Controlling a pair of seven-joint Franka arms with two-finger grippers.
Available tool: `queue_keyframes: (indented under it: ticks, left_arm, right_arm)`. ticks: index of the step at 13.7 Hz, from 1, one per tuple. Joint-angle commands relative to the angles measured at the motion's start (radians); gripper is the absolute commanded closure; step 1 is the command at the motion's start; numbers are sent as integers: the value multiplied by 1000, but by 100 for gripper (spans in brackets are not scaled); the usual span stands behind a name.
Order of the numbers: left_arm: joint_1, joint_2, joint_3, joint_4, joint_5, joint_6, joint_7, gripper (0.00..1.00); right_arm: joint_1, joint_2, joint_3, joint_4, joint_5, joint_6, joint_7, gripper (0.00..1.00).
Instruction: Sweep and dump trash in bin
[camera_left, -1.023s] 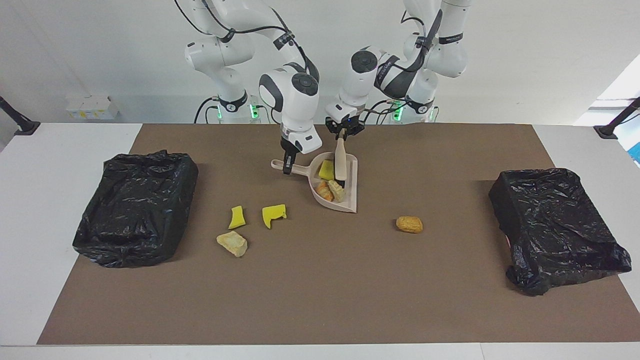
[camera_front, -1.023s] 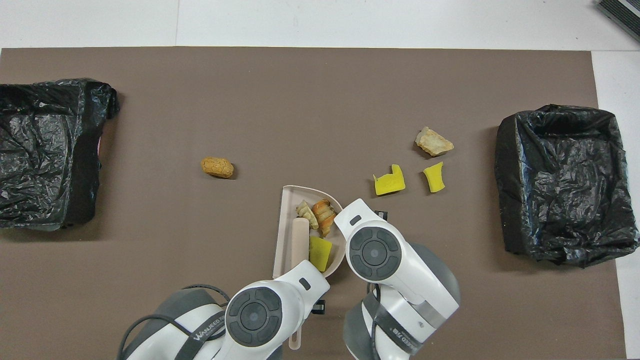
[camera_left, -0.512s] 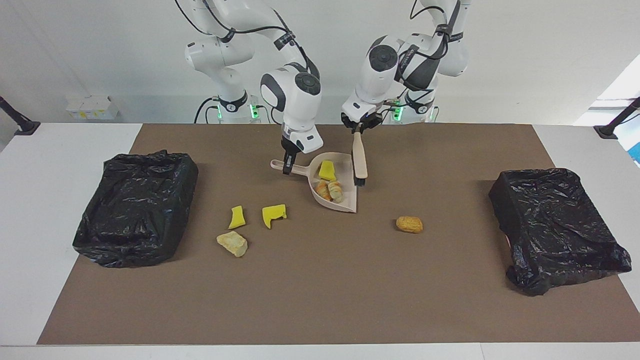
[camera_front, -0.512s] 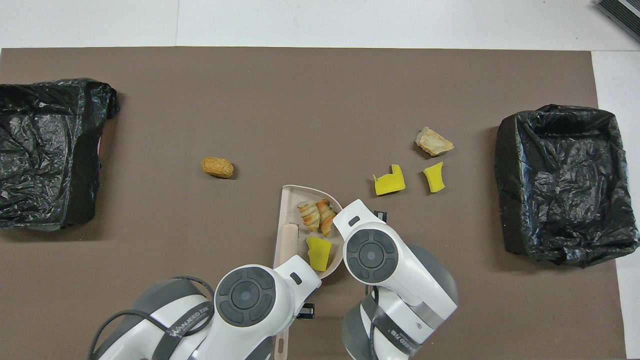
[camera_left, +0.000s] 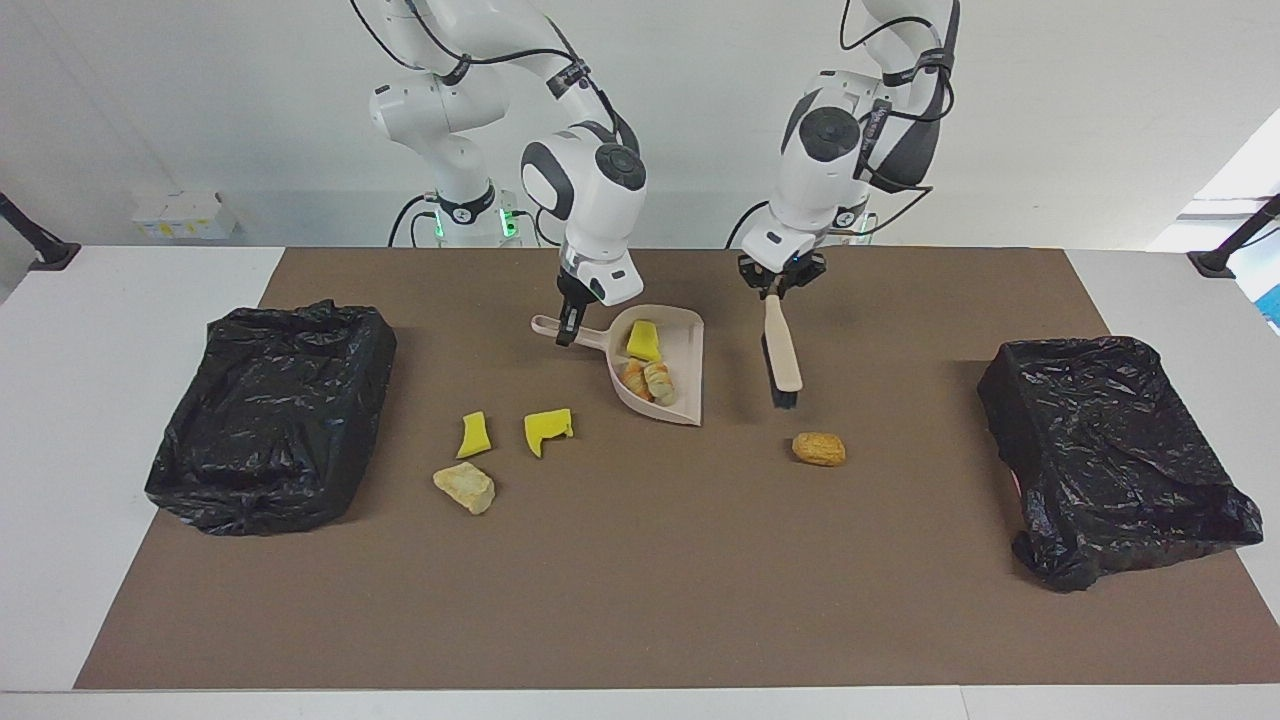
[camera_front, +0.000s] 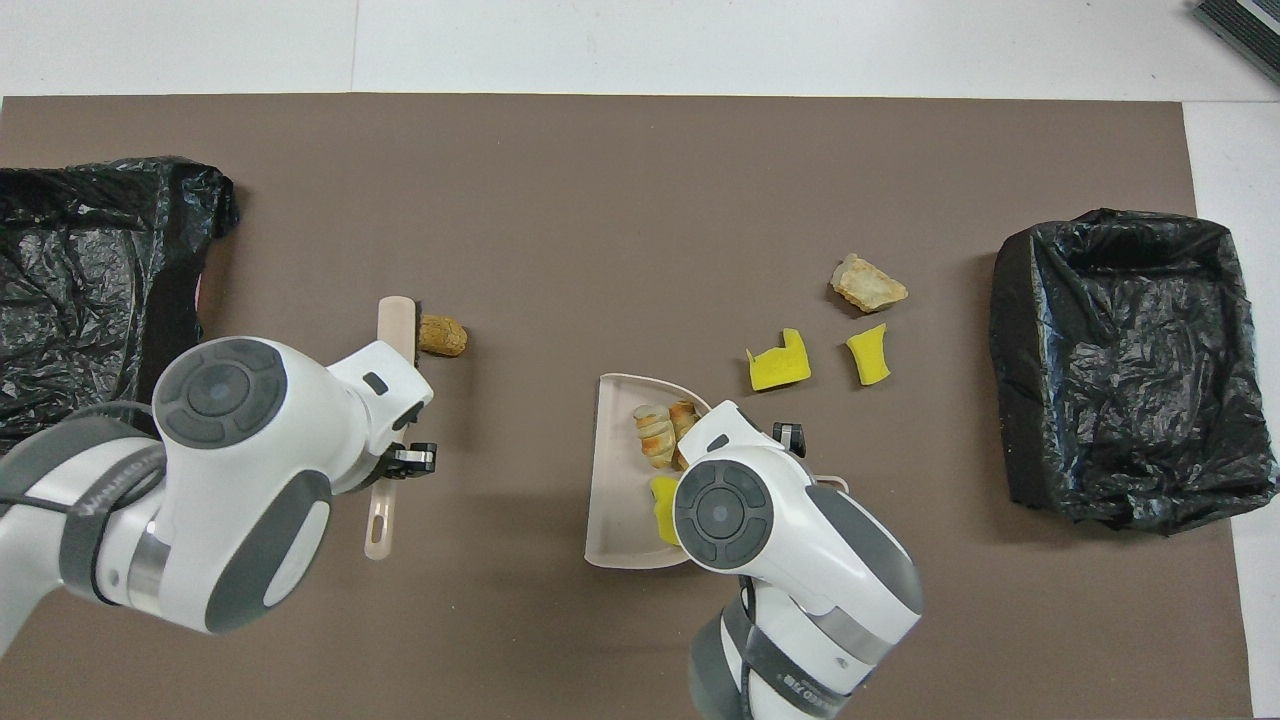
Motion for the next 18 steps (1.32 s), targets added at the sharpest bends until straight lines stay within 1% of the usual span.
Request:
queue_keyframes:
  ticks: [1,3,5,6,8,11,12,14,18]
  left_arm:
    - [89,107,-14,90,41,-8,185,100]
    - [128,134,-14,90,44,12,287,100]
    - [143,185,-14,97,82,52,298,100]
    - [152,191,-14,96,86,69,304,100]
    - [165,188,-17,88,70,54,352,100]
    - [151,179,-23,68,0,44,357,100]
    - [137,175,-25,61,-8,12,360,100]
    - [68,155,-25,56,-23,-44,344,100]
    - [-53,115,-26,13,-65,-71,347,100]
  right_arm:
    - [-13,-14,3,-11,-29,-20,-21,100]
    - [-13,-14,3,-13,-29,-18,-21,100]
    - [-16,-14,5,-20,-27,1,-21,100]
    - [-19,-13,5,-22,-27,14,-23,100]
    - [-18,-7,5,-22,-21,35,-20,100]
    - [-18,-3,5,-28,-16,52,-20,100]
    - [-18,-3,5,-28,-16,54,-20,100]
    - [-18,1,5,-28,-16,69,-20,100]
    - [-16,0,5,-28,-21,48,-29,100]
